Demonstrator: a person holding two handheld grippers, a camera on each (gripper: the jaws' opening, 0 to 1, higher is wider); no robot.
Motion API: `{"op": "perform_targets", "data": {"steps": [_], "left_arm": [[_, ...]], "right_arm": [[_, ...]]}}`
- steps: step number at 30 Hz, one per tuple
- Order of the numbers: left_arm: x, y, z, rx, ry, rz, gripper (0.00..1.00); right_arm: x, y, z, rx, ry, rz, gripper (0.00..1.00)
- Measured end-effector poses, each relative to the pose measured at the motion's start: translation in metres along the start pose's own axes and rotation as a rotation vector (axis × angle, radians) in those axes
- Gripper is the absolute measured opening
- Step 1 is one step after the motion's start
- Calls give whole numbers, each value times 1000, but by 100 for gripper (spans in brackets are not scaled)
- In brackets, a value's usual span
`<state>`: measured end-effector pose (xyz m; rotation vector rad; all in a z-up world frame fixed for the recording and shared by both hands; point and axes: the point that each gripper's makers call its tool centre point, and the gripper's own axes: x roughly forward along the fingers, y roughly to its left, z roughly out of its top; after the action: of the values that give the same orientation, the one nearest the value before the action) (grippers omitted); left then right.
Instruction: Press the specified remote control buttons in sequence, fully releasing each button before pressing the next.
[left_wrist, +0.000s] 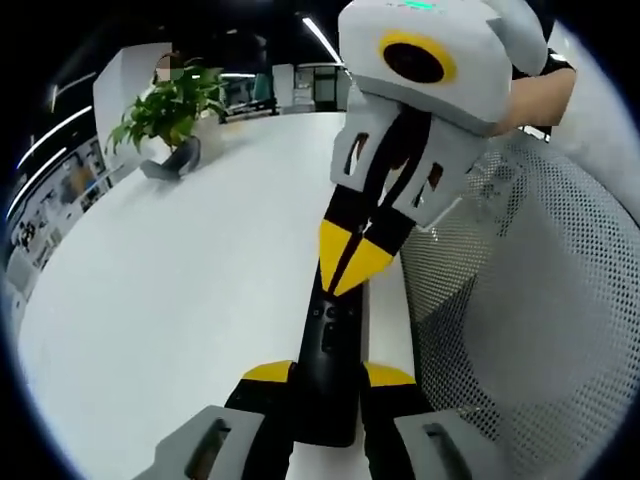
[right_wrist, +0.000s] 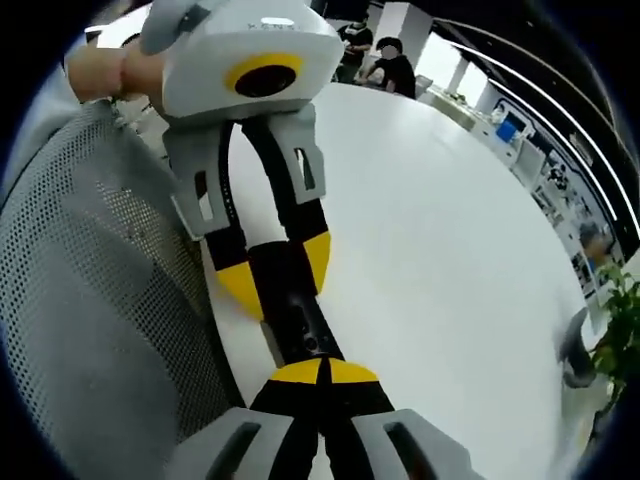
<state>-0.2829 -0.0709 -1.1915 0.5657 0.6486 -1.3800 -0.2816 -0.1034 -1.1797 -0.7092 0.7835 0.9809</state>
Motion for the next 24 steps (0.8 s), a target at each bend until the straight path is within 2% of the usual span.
{"op": "perform_targets", "data": {"steps": [1,3,5,6,14,19,24], "left_arm": [[0,0,0,6,-9,-3,24],[0,0,1,3,-17,-3,24],[0,0,1,3,-24,-2,24],[-1,0,1,3,-30,-5,24],[-1,-1,1,9,-53,-18,24],[-1,-2,1,22,-38,-34,24],[-1,-3,0,35,-25,-53,24]], "right_arm": [[0,7,4,57,-31,28,0],[0,17,11,94,-66,65,0],[2,20,9,73,-42,64,0],[3,17,10,14,-35,37,0],[5,20,9,44,8,82,0],[6,21,8,73,116,138,0],[7,23,6,32,137,155,0]]}}
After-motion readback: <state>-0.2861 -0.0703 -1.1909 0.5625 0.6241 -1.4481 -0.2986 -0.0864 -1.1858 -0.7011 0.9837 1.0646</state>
